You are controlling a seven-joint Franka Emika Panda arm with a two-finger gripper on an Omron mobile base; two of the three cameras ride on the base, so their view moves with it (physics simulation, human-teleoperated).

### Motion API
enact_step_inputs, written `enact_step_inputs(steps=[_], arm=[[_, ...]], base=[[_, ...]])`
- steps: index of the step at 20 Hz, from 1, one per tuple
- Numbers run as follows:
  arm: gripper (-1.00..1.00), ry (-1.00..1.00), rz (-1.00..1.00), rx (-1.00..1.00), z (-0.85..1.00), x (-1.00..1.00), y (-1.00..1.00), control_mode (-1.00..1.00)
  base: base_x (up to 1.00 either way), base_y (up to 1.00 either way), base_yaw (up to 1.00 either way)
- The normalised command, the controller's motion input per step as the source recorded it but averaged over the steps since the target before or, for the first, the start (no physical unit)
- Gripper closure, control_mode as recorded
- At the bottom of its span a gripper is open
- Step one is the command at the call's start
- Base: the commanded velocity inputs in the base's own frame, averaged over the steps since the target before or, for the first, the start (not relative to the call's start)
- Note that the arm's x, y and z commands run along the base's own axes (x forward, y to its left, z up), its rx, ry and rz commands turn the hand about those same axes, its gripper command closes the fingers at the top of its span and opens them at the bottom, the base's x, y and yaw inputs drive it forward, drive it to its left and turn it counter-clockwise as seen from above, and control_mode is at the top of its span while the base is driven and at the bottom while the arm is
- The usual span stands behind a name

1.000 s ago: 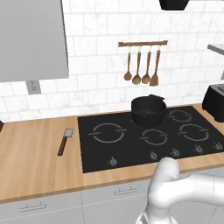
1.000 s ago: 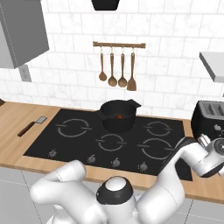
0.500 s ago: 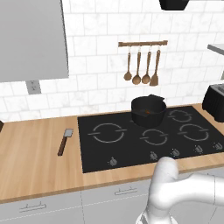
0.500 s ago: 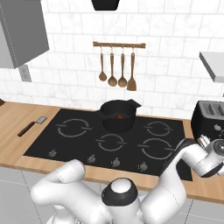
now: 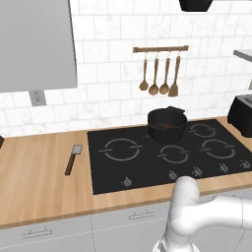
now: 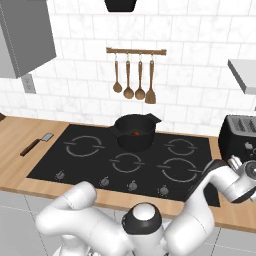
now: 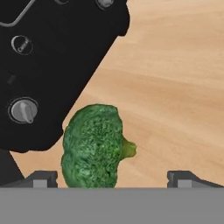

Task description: Put the bell pepper and broccoli in the pot. Retrieve the spatula and lightly stir the vegetables in the pot.

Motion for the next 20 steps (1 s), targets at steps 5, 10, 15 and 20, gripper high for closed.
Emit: enact_step_inputs(steps=[5, 10, 15, 20], arm=[[-1.0, 0.0, 0.0, 0.01, -0.01, 0.06, -0.14, -1.0], [-1.0, 0.0, 0.0, 0.02, -0.07, 0.09, -0.03, -1.0], [-1.0, 0.0, 0.0, 0.0, -0.08, 0.18, 0.0, -1.0], [-1.0, 0.0, 0.0, 0.01, -0.09, 0.17, 0.0, -1.0]], base=[[0.0, 0.0, 0.0], [0.0, 0.0, 0.0], [0.0, 0.0, 0.0], [0.0, 0.0, 0.0]])
